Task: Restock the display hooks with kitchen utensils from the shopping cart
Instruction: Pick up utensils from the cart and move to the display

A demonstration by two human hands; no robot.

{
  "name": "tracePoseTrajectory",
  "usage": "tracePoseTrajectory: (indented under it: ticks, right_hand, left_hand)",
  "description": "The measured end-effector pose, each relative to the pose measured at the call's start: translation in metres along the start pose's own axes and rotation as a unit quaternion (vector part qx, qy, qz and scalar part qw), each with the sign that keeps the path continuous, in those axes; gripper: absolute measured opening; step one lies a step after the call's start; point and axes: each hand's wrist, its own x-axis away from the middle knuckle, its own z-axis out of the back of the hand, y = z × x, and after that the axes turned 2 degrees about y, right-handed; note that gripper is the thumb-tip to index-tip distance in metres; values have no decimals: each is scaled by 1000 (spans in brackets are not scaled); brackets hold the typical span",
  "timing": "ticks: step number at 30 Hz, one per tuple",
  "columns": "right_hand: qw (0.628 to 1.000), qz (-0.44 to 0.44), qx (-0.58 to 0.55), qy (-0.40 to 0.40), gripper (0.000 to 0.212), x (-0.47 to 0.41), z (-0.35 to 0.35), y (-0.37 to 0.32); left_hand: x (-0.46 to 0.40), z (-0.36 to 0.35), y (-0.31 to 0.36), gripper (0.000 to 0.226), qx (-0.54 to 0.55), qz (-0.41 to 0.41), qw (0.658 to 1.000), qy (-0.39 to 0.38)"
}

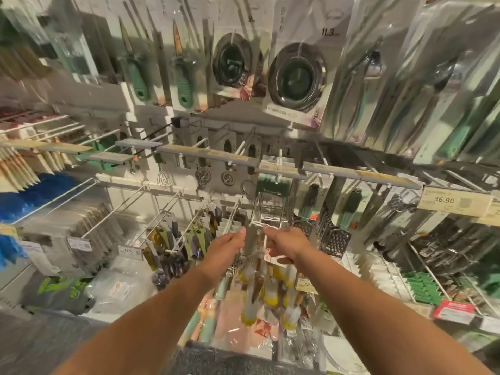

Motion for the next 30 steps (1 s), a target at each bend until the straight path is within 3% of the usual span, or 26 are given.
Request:
tracePoseTrajectory:
  ticks: [3,7,11,15,18,22,25,30]
  right_hand:
    - [1000,13,4,-24,38,6,-20,19]
    - [997,2,31,-70,40,6,-53,59]
    - [990,-14,74,-118,29,1,-87,101]
    - [981,-42,129,-141,40,-2,-124,152]
    - [978,-52,143,-142,47,-8,-153,187]
    - [964,-63,205,-155,40,-17,-197,229]
    - [964,-79,202,-157,36,-22,-230,262]
    - [941,-31,268,-204,48,-29,-290,305]
  left_hand:
    - [6,5,-23,30,11,19,999,32]
    - [22,23,-73,40,25,57,993,100]
    - [34,43,-127,32,24,87,981,171]
    - [44,62,-194,46,7,148,968,203]
    - [58,75,-248,58,-12,177,962,207]
    - [67,96,-306,52,-12,246,946,211]
    - [65,116,-351,70,-18,263,944,201]
    - [65,148,-415,46,-13,285,945,162]
